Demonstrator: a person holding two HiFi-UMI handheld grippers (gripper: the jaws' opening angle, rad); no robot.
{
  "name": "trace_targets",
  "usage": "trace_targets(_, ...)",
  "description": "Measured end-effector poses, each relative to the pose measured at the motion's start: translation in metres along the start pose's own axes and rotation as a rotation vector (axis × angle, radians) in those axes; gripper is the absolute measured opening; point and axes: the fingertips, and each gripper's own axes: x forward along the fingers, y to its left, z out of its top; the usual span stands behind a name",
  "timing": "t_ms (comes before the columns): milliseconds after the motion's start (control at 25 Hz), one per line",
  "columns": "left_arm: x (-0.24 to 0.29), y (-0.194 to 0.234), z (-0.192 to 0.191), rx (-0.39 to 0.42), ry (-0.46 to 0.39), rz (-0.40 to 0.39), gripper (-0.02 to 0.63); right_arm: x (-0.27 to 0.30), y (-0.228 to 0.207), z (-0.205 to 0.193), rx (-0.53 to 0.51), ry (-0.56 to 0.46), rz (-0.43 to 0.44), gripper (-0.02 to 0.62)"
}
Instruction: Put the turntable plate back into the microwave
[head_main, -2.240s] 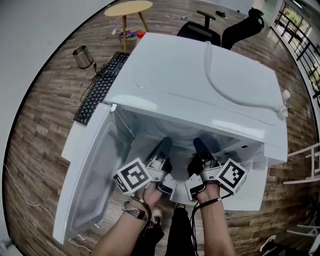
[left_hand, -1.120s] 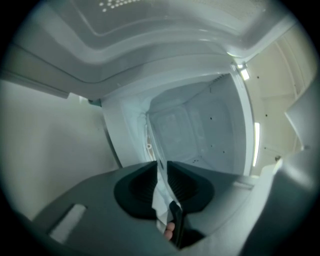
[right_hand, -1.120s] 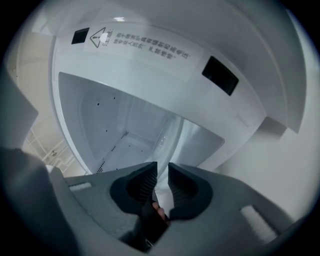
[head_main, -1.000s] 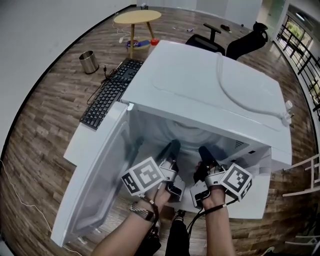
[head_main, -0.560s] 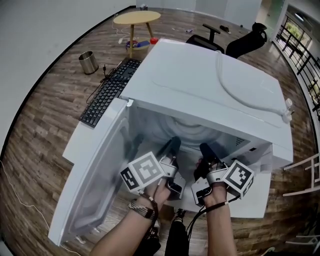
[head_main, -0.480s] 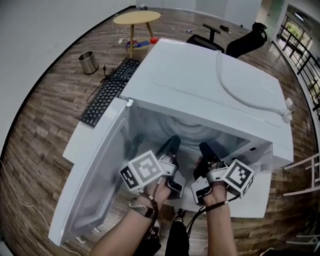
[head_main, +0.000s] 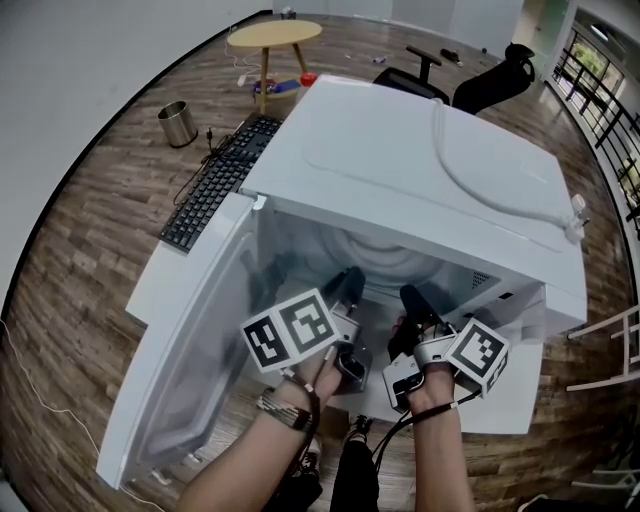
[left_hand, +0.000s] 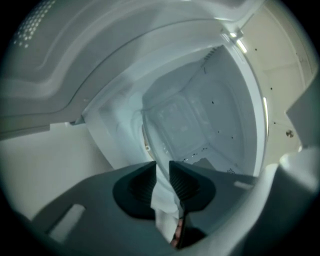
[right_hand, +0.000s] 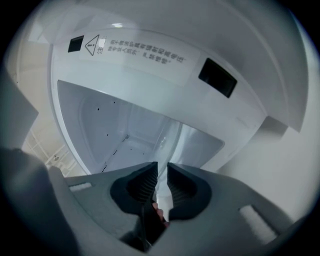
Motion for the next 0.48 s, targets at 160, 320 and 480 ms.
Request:
trace_targets(160, 0.001, -0.001, -0.001, 0.039, -0.002, 0.021, 0.094, -0.001, 0.001, 0.001, 0.000, -0.005, 0.016, 0.063)
trace_targets(320, 0.003, -0.003, -0.001, 0.073, 0.012, 0.035, 0.091, 0.002, 0.006, 0.004, -0.004, -0.010, 0.034, 0.062)
trace_targets(480, 0.000, -0.005, -0.005, 0.094, 0.028, 0.041, 0.126, 0.006, 0.015, 0.003, -0.028, -0.002, 0.053, 0.052)
